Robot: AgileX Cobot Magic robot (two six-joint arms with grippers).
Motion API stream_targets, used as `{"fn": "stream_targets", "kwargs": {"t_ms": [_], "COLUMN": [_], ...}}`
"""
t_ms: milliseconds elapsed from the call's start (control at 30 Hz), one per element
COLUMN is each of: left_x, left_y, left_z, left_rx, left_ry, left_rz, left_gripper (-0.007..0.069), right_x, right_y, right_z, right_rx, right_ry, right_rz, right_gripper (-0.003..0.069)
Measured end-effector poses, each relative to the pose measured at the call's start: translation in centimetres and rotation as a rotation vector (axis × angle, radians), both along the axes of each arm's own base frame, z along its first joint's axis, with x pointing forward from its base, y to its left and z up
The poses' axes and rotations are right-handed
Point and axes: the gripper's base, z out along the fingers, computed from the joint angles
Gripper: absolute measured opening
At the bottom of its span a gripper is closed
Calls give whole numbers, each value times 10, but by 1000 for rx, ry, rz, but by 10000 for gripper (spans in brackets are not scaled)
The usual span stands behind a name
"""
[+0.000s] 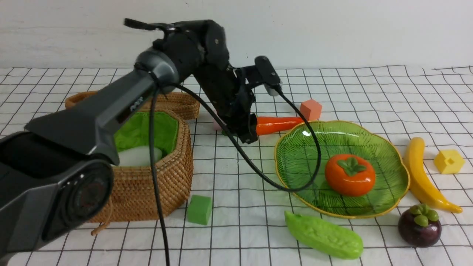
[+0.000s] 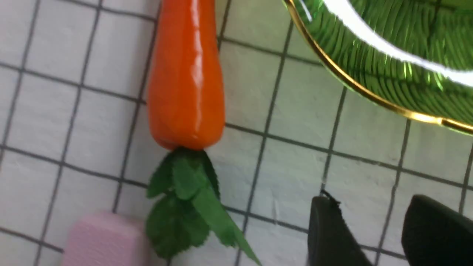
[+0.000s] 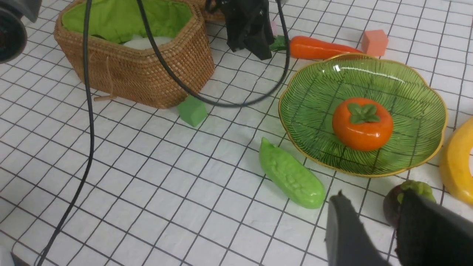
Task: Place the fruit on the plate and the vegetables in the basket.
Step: Use the left arm to grab a carrot and put it into the left basket
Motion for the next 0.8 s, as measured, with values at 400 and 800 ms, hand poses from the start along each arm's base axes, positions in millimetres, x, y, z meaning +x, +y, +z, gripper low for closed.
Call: {"fn": "stream_targets", "kwargs": {"t_ms": [400, 800], "left_x": [29, 42], "left_y": [2, -2], "left_z": [-29, -53], "left_rx": [-140, -73], "left_ry": [-153, -269], "left_rz": [-37, -20], "left_gripper": [521, 580], "right_x": [0, -1], "right_y": [0, 0], "right_z": [0, -2], "right_rx": [47, 38], "right_ry": [33, 56], "right_rz": [-29, -25], "right_gripper": [237, 237]}}
